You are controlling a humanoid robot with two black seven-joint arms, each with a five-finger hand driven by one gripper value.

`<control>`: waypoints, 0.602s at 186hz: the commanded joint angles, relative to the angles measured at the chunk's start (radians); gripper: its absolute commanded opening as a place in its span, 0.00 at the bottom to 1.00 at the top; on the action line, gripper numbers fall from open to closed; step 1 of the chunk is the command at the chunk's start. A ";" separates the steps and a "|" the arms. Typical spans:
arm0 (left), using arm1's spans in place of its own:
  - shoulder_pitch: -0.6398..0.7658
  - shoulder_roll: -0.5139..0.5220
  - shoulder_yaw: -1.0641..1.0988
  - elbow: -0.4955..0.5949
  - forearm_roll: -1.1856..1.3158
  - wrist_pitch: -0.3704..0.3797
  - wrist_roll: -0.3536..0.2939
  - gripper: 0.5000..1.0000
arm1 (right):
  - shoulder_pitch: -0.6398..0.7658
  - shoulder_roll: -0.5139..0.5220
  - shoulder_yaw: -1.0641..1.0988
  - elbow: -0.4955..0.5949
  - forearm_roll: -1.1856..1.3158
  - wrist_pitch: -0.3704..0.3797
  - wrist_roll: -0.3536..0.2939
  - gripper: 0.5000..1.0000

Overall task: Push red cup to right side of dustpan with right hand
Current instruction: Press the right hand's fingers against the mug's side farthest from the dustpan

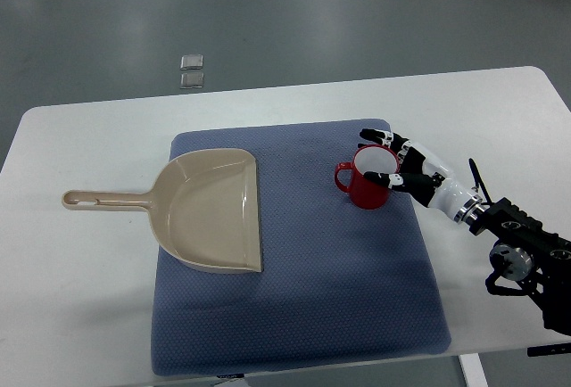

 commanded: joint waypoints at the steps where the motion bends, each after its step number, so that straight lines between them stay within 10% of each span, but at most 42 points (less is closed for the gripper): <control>1: 0.000 0.000 0.000 0.000 0.000 0.000 0.000 1.00 | 0.002 -0.008 0.002 0.002 0.000 0.022 0.000 0.84; 112: 0.000 0.000 0.000 0.000 0.000 0.000 0.000 1.00 | 0.004 -0.042 -0.006 0.002 -0.069 0.085 0.000 0.84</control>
